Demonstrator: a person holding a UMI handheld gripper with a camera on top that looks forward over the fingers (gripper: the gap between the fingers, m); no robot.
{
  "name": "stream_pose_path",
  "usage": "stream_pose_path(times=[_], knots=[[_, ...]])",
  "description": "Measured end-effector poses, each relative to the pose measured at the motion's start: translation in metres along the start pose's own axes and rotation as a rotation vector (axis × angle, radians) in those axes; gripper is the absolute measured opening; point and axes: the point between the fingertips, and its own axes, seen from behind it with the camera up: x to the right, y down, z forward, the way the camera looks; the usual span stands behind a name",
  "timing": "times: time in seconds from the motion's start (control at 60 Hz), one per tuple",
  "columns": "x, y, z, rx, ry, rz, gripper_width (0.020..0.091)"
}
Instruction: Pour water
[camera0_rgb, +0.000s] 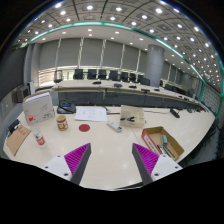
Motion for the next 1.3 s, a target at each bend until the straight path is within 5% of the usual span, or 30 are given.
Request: stream_pose_path(times=[0.233,0.567,0.967,1.167,1.3], knots=[[-0.077,0.020,0.009,-0.013,-0.103,-0.035,0.0859],[-0.298,0.076,0.043,0.021,-0.365,-0.061,0.0859],[-0.462,0.052,0.162,0.164,-0.302,-0.034,0.0853],[-0.465,0.039,0.201,0.193,-0.196,-0.007,0.0552],[-0.466,0.036,0.204,0.194,-0.193,0.031,0.0460]])
